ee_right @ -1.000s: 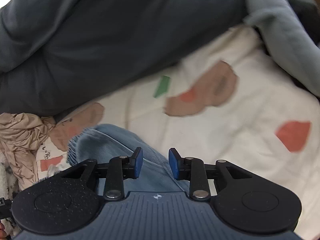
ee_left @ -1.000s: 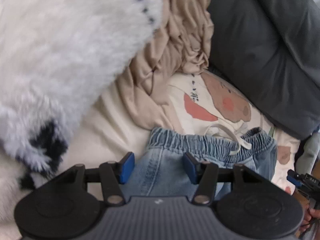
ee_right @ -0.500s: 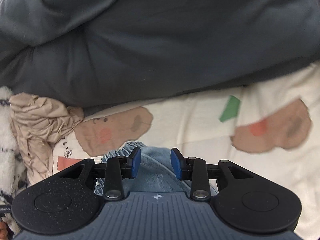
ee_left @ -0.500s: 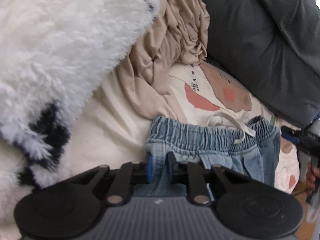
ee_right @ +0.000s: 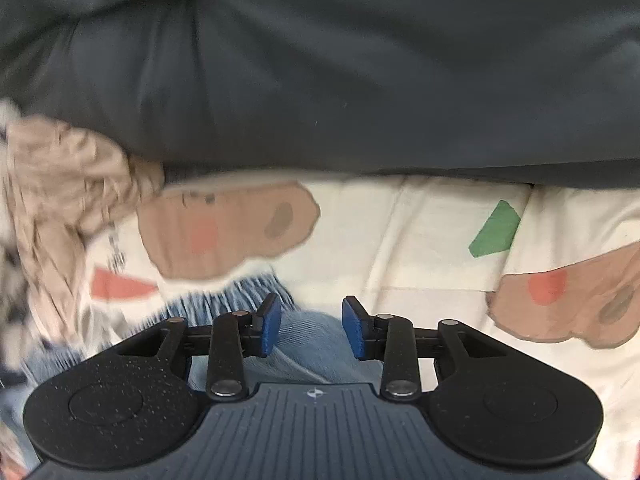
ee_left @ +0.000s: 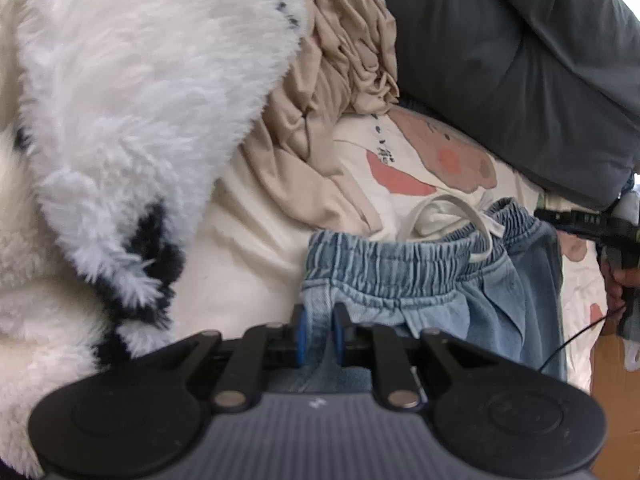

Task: Fold clothes
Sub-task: 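Grasp the waistband edge with the left gripper and pull it flat, then hold the waistband with the left gripper while the right gripper grasps the white drawstring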

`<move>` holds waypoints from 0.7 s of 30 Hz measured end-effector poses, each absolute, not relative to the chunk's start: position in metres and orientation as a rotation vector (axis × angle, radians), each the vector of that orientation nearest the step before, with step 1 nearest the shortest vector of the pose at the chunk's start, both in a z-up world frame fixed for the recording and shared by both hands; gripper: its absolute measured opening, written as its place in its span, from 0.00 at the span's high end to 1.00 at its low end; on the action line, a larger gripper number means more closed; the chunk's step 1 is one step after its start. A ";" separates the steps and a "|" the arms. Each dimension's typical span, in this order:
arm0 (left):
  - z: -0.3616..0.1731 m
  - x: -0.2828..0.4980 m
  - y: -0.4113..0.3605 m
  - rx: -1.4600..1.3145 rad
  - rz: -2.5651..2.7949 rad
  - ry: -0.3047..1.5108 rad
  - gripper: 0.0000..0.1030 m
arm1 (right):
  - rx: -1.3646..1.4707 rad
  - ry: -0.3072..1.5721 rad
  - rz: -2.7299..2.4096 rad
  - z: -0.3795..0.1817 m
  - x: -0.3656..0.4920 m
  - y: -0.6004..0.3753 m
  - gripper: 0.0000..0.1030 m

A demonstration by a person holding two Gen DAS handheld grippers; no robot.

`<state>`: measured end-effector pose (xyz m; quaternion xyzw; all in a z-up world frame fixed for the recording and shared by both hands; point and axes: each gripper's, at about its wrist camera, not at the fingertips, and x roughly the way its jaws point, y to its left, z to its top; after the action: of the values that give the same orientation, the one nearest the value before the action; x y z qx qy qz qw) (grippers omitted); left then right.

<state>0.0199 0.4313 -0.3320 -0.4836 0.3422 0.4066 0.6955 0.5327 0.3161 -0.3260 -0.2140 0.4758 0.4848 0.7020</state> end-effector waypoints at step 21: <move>-0.331 0.013 0.416 -1.036 0.879 0.773 0.87 | -0.852 0.998 1.013 -0.326 0.500 0.330 0.42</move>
<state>0.0129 0.4155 -0.3306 -0.4668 0.3484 0.3962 0.7098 0.4995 0.3296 -0.3255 -0.3789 0.4437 0.4506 0.6756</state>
